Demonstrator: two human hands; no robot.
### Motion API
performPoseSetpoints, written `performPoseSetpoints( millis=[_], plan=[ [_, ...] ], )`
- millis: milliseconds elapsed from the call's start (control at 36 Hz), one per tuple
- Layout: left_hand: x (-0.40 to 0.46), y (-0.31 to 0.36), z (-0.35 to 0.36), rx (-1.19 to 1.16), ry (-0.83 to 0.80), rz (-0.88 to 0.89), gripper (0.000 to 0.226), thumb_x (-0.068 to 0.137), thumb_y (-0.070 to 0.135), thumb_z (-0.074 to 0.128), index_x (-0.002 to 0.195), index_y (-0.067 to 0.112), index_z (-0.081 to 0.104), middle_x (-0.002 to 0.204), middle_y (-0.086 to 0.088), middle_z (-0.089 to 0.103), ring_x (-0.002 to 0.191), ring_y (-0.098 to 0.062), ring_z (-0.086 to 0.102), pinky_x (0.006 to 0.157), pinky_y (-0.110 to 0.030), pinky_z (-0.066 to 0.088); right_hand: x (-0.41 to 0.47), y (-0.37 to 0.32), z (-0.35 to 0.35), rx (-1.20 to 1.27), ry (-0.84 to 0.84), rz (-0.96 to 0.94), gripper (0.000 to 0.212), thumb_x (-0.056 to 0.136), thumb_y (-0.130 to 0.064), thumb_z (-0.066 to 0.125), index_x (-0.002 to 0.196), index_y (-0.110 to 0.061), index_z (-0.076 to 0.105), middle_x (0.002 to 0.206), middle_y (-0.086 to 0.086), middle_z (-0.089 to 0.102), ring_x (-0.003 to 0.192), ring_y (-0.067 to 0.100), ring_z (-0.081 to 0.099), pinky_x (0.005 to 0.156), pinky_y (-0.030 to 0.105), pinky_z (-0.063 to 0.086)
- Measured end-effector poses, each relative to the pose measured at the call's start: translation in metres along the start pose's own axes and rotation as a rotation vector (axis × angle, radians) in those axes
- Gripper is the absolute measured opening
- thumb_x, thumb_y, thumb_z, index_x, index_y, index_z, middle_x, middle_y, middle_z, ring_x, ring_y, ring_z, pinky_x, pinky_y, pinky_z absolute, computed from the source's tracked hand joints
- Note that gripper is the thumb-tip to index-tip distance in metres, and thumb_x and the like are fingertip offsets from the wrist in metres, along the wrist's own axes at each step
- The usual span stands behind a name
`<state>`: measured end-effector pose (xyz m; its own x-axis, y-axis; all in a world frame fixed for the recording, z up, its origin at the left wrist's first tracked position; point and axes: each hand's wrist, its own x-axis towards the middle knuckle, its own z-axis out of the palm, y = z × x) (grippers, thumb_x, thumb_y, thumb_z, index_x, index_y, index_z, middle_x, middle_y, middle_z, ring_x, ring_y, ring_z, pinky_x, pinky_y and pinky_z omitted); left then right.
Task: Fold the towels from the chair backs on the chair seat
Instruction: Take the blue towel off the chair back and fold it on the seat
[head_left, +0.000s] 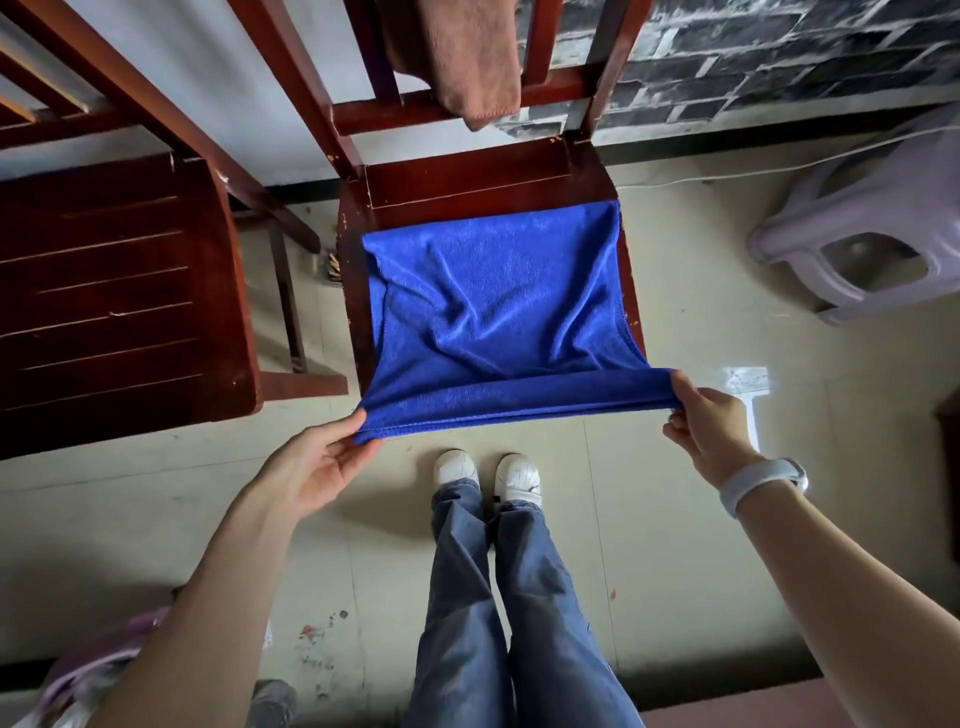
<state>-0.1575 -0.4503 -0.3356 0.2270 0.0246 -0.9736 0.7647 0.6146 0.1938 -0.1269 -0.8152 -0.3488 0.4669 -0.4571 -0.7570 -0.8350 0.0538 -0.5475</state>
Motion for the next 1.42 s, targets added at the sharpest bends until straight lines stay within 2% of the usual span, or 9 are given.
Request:
performPoseSetpoints(
  millis=[250,333,444,750,889,1000,1083,1222,1417],
  plan=[
    [0.008,-0.008,-0.009,0.062,0.121,-0.011,0.013,0.082,-0.002,0.062,0.094,-0.003,0.059,0.085,-0.012,0.067,0.076,-0.015,0.066,0.056,-0.018,0.055,0.002,0.01,-0.003,0.037,-0.024,0.095,0.031,0.091,-0.014,0.055,0.062,-0.011,0.044,0.059,0.005,0.033,0.046,0.012,0.034,0.052,0.019,0.05],
    [0.011,-0.012,-0.013,0.058,0.182,0.007,0.015,0.081,-0.003,0.063,0.095,-0.003,0.057,0.095,-0.013,0.064,0.087,-0.016,0.061,0.073,-0.021,0.053,-0.001,0.012,-0.002,0.034,-0.041,0.106,0.032,0.092,-0.012,0.053,0.061,-0.01,0.046,0.059,0.003,0.032,0.037,0.008,0.034,0.058,0.022,0.049],
    [0.01,-0.015,-0.015,0.05,0.228,0.008,0.014,0.08,-0.002,0.065,0.092,0.0,0.058,0.094,-0.01,0.064,0.087,-0.015,0.061,0.082,-0.025,0.047,-0.006,0.014,-0.002,0.002,-0.032,0.093,0.027,0.091,-0.01,0.052,0.064,-0.008,0.049,0.06,0.004,0.034,0.05,0.015,0.034,0.05,0.016,0.051],
    [-0.014,0.007,-0.002,0.037,0.213,0.116,0.009,0.083,-0.002,0.06,0.085,0.006,0.059,0.087,-0.008,0.064,0.079,-0.011,0.061,0.062,-0.017,0.052,-0.022,-0.01,-0.005,0.061,-0.009,0.003,0.008,0.091,-0.002,0.044,0.094,-0.005,0.051,0.07,0.006,0.043,0.058,0.014,0.042,0.062,0.024,0.051],
    [-0.048,0.038,0.022,0.022,0.136,0.281,0.017,0.086,-0.007,0.053,0.078,0.008,0.057,0.058,-0.004,0.069,0.062,-0.01,0.065,0.053,-0.014,0.053,-0.041,-0.055,-0.009,0.091,-0.059,-0.167,0.028,0.091,0.004,0.035,0.08,-0.016,0.051,0.071,0.007,0.048,0.046,0.007,0.048,0.054,0.015,0.053],
    [-0.088,0.067,0.043,0.073,0.043,0.43,0.019,0.087,-0.011,0.048,0.083,0.003,0.06,0.081,-0.013,0.064,0.077,-0.015,0.061,0.058,-0.013,0.054,-0.065,-0.1,-0.019,0.135,-0.154,-0.283,0.035,0.091,0.008,0.032,0.078,-0.012,0.058,0.078,0.007,0.054,0.05,0.006,0.053,0.058,0.014,0.054],
    [-0.12,0.087,0.053,0.177,-0.043,0.548,0.022,0.084,-0.015,0.048,0.093,-0.001,0.062,0.092,-0.013,0.062,0.088,-0.016,0.06,0.078,-0.019,0.054,-0.085,-0.133,-0.028,0.15,-0.225,-0.379,0.033,0.088,0.015,0.039,0.084,-0.01,0.059,0.077,0.009,0.054,0.052,0.003,0.058,0.064,0.016,0.056],
    [-0.166,0.115,0.06,0.548,-0.042,0.775,0.036,0.078,-0.016,0.057,0.107,0.005,0.063,0.099,-0.012,0.066,0.093,-0.019,0.062,0.094,-0.031,0.043,-0.116,-0.174,-0.04,-0.347,-0.051,-0.76,0.033,0.081,0.011,0.056,0.11,-0.002,0.058,0.09,0.012,0.062,0.075,0.019,0.06,0.068,0.022,0.047],
    [-0.212,0.141,0.069,0.844,0.045,1.158,0.033,0.074,-0.013,0.065,0.092,0.015,0.066,0.082,0.005,0.066,0.065,0.01,0.06,0.066,0.0,0.043,-0.151,-0.216,-0.063,-0.362,0.057,-0.908,0.016,0.087,0.001,0.054,0.097,-0.007,0.063,0.075,0.012,0.061,0.056,-0.008,0.057,0.057,0.004,0.041]
  ],
)
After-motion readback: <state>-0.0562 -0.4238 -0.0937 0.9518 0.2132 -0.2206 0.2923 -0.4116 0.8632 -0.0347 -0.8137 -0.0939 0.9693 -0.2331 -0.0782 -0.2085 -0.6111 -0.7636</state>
